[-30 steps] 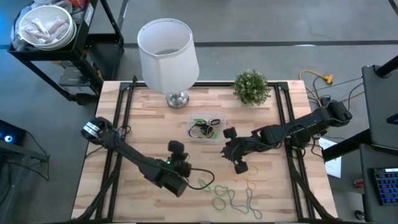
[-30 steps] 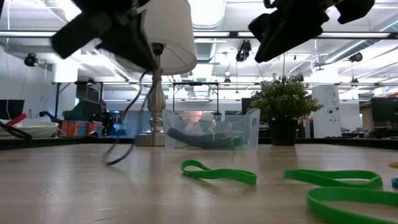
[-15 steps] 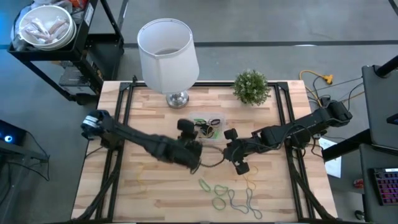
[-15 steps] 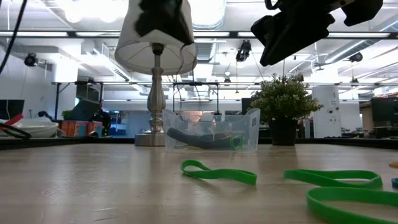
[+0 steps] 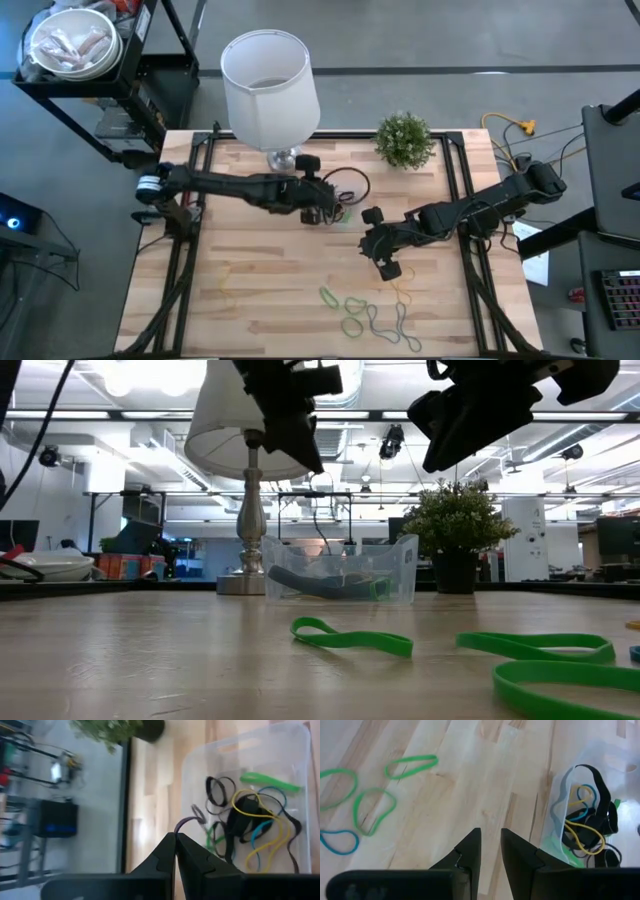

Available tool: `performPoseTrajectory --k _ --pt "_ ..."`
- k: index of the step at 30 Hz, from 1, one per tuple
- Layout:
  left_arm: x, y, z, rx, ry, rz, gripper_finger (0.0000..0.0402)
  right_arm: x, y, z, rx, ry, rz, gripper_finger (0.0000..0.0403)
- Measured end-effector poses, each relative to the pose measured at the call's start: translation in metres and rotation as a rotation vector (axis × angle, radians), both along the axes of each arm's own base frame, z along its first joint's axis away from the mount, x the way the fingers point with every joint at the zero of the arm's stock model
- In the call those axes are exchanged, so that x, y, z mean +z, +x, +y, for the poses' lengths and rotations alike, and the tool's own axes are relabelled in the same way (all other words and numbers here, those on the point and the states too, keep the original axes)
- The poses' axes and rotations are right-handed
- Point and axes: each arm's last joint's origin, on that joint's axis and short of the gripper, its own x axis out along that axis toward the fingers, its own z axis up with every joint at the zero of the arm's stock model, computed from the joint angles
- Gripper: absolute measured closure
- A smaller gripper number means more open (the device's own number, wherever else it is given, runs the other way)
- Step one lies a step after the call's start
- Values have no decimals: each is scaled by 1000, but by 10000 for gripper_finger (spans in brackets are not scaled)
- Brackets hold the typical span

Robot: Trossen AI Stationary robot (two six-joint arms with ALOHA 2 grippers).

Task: Pick and place rubber bands into bin
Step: Put the purple rubber band into the transparent bin, then put the green rubber band into the transparent bin

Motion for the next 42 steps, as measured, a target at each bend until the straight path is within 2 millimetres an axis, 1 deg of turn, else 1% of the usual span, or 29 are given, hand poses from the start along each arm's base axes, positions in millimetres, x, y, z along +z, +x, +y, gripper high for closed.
performPoseTrajectory --k 7,12,15,18,23,28,30,33,38,42 --pt "-16 -2 19 -32 -118 18 402 0 0 0 -21 17 2 335" --pt "-32 -6 27 -91 -242 53 401 0 0 0 -22 17 1 335" --pt "-37 -5 30 -95 -252 33 396 0 0 0 -22 17 1 335" --pt "-40 -5 34 -90 -249 29 371 0 0 0 -21 16 1 335" --pt "-41 -5 34 -88 -249 11 318 -2 0 0 -18 12 5 335" --pt "-40 -5 31 -56 -281 0 286 -12 -4 -1 -35 23 23 335" --pt "-41 -8 26 -49 -296 27 282 -19 -5 -2 -31 27 19 335" --pt "-41 -13 11 -62 -314 58 281 -31 -8 -1 7 74 13 335" --pt "-40 -16 -27 -149 -318 80 281 -49 -14 4 164 238 -8 335" --pt "-37 -21 -62 -199 -308 65 281 -59 -14 6 206 287 -43 335"
